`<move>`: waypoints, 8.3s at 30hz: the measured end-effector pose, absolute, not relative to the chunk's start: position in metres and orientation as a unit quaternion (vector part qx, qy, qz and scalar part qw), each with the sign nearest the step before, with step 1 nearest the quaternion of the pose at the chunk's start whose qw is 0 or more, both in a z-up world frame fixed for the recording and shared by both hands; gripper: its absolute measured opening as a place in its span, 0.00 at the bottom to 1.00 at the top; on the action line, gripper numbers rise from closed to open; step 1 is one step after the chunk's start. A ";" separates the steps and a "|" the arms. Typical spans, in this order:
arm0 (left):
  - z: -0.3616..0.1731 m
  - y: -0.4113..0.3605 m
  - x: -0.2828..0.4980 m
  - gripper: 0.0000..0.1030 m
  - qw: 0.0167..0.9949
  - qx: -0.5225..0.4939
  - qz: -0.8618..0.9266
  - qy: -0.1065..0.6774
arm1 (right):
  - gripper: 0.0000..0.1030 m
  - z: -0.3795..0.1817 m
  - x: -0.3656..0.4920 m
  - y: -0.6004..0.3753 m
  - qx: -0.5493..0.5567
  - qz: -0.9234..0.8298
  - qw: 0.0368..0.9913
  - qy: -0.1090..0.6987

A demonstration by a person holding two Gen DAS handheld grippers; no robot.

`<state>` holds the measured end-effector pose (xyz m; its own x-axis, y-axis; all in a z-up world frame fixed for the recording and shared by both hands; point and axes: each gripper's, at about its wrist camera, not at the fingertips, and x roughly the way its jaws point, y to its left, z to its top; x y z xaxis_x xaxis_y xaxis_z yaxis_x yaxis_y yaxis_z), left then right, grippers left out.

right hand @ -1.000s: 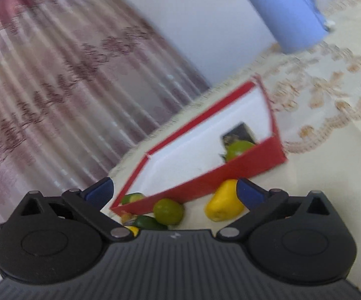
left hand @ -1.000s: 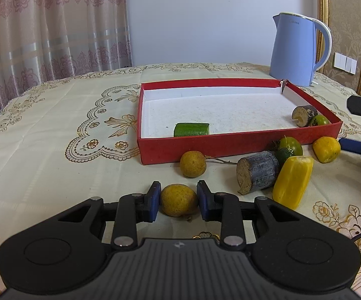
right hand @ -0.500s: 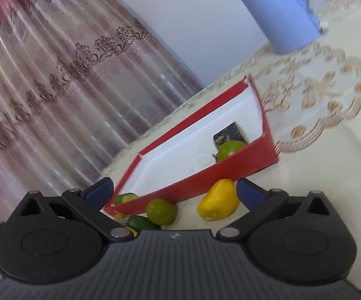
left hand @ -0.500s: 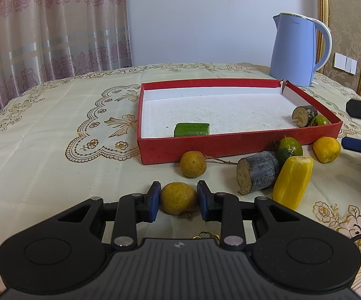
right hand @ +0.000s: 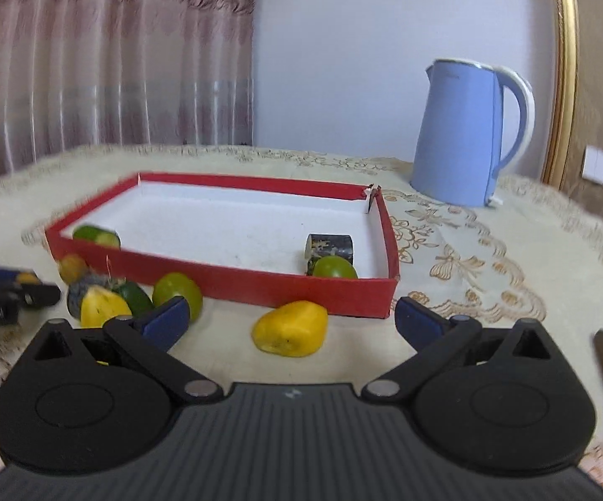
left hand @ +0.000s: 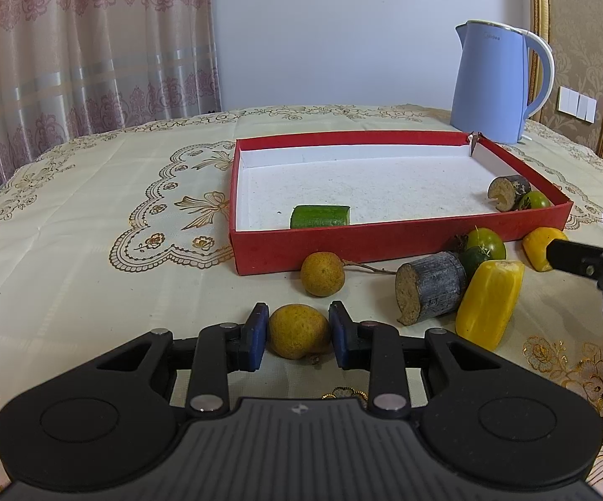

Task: Organize fruits
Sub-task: 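Carry the yellow lemon over the red tray and open the left gripper, then move the left gripper to the stemmed yellow lemon beside the tray, then grasp the stemmed lemon with the left gripper while the right grasps a yellow pepper chunk, then carry the stemmed lemon into the red tray and open the left gripper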

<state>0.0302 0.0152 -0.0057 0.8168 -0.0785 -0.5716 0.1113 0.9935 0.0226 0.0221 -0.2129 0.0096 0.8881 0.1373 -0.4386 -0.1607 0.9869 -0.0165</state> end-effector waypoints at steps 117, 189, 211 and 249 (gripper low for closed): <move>0.000 -0.003 0.067 0.31 0.943 0.022 -0.037 0.329 | 1.00 0.000 0.039 -0.241 0.063 0.064 0.960 0.266; 0.002 -0.001 0.051 0.24 0.961 0.010 -0.049 0.271 | 0.40 -0.004 0.053 -0.232 0.025 0.123 0.945 0.302; 0.044 -0.029 0.165 0.24 0.956 0.052 -0.033 0.286 | 0.41 -0.004 0.053 -0.232 0.021 0.122 0.945 0.302; 0.006 0.011 0.059 0.76 0.957 0.002 0.051 0.284 | 0.40 -0.003 0.052 -0.231 0.021 0.118 0.947 0.297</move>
<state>0.0592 0.0108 0.0060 0.8329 0.0996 -0.5443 -0.0970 0.9947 0.0335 0.0516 -0.2315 -0.0034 0.7957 0.2354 -0.5581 -0.2100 0.9715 0.1104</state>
